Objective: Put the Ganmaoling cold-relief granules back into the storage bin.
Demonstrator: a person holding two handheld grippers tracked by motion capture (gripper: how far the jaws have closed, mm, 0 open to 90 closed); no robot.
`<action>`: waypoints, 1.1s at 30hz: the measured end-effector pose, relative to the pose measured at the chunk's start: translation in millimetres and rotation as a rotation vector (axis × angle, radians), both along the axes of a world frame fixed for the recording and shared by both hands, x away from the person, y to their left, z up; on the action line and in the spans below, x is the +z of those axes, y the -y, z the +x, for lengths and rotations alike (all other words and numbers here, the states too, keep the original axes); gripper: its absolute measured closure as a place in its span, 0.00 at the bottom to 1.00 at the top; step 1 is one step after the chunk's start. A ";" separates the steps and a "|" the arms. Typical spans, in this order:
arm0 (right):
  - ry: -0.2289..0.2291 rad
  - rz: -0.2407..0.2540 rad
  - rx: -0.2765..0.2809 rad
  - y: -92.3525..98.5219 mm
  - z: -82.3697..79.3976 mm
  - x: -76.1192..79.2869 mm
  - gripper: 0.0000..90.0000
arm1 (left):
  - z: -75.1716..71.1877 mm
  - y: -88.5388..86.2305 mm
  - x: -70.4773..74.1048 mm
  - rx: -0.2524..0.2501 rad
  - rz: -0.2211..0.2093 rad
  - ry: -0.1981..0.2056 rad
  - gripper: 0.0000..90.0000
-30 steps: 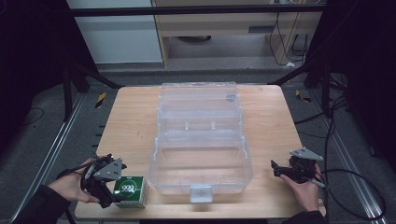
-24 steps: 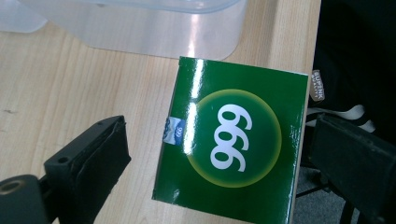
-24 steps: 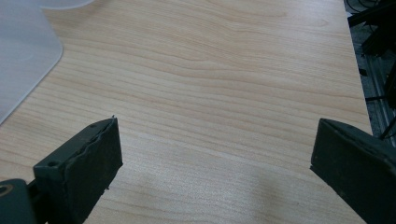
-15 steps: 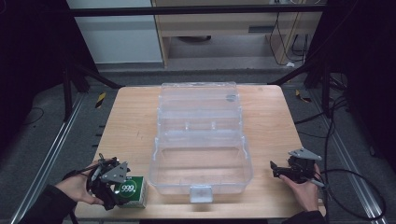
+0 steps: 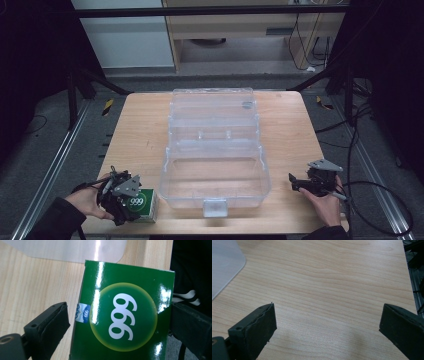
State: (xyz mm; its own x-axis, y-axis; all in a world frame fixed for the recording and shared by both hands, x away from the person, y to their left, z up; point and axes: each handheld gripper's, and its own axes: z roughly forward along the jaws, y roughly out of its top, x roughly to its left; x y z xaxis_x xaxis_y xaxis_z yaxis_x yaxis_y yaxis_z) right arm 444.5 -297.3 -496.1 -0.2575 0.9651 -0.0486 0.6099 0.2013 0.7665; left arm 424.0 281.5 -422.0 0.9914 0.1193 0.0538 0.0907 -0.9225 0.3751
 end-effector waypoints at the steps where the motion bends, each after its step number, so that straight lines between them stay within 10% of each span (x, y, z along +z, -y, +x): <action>1: 0.001 -0.003 0.002 0.0 0.0 -0.1 0.01 | 0.3 0.4 -1.4 0.000 0.003 -0.004 0.04; 20: -0.012 -0.013 0.016 -1.4 0.7 -1.7 0.01 | 3.0 7.6 -12.3 -0.030 0.034 -0.038 0.12; 33: -0.020 -0.009 0.018 -2.3 0.8 -2.1 0.01 | 1.9 8.1 5.3 -0.016 0.040 -0.029 0.16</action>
